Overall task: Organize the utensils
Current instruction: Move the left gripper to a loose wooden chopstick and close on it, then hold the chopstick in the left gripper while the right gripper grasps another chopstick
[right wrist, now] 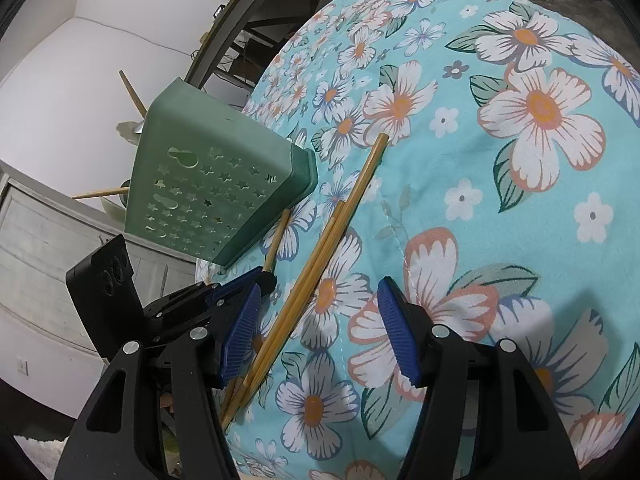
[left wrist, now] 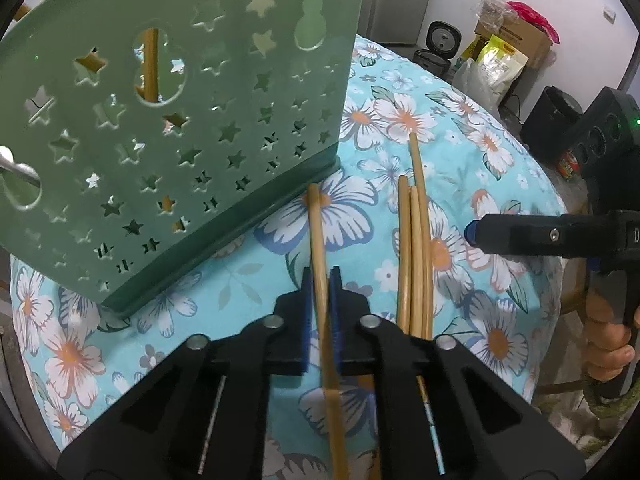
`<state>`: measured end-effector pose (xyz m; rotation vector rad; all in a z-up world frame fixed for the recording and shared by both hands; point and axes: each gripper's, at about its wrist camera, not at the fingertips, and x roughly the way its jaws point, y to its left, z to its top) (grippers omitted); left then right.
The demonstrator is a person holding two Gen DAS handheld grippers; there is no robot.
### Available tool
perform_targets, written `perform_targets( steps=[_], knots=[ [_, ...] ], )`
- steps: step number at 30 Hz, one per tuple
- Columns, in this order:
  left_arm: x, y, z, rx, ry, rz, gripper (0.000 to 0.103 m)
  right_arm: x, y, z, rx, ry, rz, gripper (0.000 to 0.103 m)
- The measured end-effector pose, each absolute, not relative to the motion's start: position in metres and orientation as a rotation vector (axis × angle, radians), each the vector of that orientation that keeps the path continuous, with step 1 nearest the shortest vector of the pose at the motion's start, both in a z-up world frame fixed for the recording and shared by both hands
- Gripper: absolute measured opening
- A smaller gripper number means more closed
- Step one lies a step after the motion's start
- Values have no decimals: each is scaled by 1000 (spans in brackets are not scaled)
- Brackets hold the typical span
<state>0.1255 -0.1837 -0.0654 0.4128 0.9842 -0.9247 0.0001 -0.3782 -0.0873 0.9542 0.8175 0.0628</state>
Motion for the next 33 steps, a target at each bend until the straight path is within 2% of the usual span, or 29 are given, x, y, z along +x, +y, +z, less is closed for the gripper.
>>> perform_targets(
  steps=[7,12,22,25,27,33],
  knots=[
    [124,-169,-61,410,971,-903,6,0,-385,-82,977,804,50,58],
    [120,-149,-58,393,975,-876,6,6,-399,-77,980,783,-17,44],
    [115,-121,-58,383,994,-803,6,47,-422,-86,986,818,-124,35],
    [117,-117,-58,378,996,-801,6,63,-420,-88,946,836,-151,27],
    [117,-116,-58,375,997,-801,6,71,-417,-89,896,850,-174,16],
    [119,-127,-61,371,1002,-805,6,60,-413,-86,821,874,-145,16]
  ],
)
